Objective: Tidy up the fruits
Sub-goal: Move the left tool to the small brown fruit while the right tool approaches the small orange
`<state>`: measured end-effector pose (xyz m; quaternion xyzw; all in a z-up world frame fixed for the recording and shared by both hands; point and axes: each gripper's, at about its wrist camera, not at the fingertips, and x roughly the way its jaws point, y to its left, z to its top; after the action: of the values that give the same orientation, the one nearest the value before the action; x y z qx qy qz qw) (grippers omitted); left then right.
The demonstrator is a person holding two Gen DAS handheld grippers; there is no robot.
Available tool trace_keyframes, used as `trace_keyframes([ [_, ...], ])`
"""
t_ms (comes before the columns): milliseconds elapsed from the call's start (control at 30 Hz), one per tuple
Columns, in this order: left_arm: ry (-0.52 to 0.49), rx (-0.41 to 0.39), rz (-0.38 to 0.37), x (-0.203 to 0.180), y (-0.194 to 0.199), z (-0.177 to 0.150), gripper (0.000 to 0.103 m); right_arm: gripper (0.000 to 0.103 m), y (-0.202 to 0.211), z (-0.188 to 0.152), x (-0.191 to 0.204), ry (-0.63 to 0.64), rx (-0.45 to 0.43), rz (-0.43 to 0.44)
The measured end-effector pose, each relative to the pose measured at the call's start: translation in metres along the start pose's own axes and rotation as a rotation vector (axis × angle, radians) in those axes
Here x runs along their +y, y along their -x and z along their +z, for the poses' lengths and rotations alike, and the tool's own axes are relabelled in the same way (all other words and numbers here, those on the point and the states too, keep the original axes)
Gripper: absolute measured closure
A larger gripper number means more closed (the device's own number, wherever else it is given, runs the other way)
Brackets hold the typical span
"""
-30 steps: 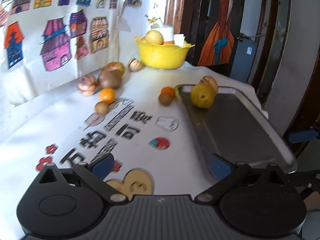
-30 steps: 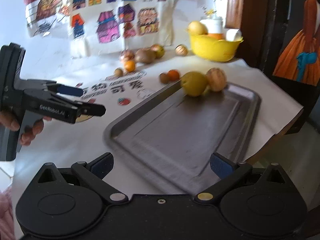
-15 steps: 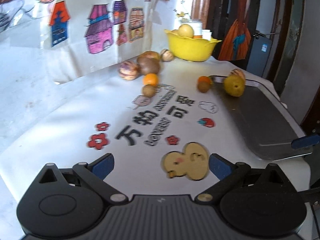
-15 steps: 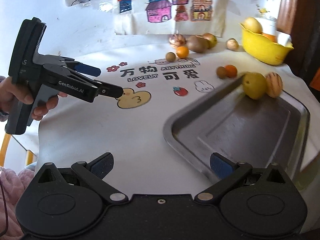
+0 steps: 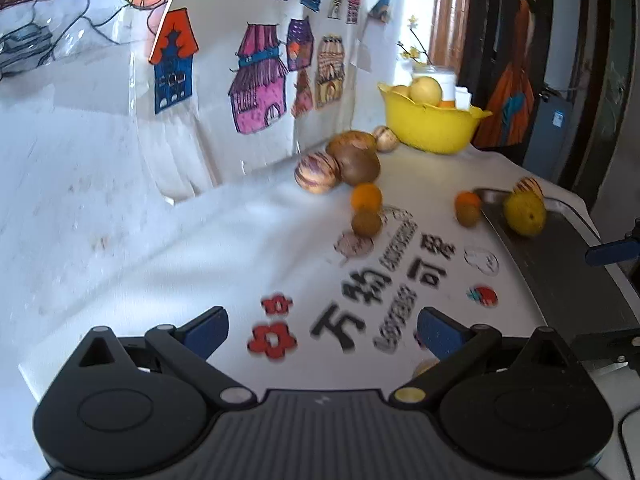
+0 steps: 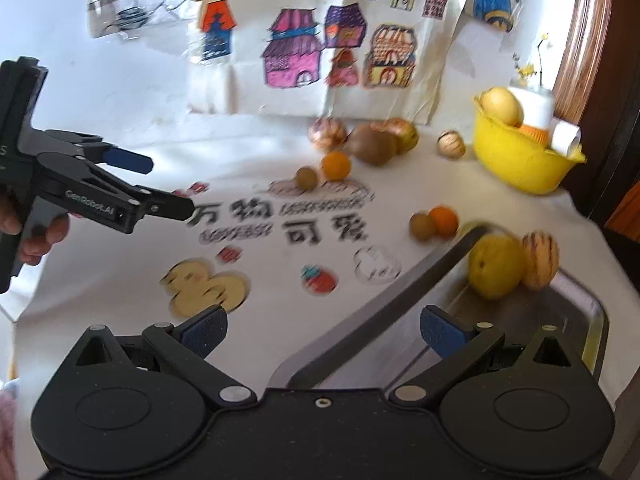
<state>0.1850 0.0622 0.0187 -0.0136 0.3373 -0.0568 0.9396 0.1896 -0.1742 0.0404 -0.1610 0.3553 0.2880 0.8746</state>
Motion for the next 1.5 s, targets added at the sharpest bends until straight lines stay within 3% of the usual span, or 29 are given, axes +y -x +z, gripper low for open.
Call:
trace_keyframes([
  [433,-0.008,-0.013,0.000,-0.017,-0.063,0.039,0.000,0.001,-0.068,0.027,-0.040,0.061,-0.023,-0.104],
  [667,0.019,-0.004,-0.006,-0.020,-0.094,0.050,0.000,0.018,-0.093,0.032,-0.062,-0.004,-0.038,-0.084],
  [833,0.025,0.003,-0.030,-0.022,-0.106,0.054,0.001,0.030,-0.105,0.036,-0.060,0.036,-0.037,-0.100],
  [1067,0.000,0.011,-0.054,-0.026,-0.116,0.057,0.015,0.049,-0.115,0.040,-0.055,0.091,-0.040,-0.147],
  [1233,-0.027,0.012,-0.066,-0.030,-0.120,0.059,0.026,0.051,-0.117,0.042,-0.056,0.082,-0.043,-0.166],
  [1400,-0.023,0.020,-0.069,-0.031,-0.123,0.059,0.043,0.063,-0.120,0.043,-0.058,0.055,-0.048,-0.194],
  [1500,-0.022,0.018,-0.072,-0.031,-0.124,0.060,0.052,0.064,-0.120,0.042,-0.057,0.052,-0.044,-0.204],
])
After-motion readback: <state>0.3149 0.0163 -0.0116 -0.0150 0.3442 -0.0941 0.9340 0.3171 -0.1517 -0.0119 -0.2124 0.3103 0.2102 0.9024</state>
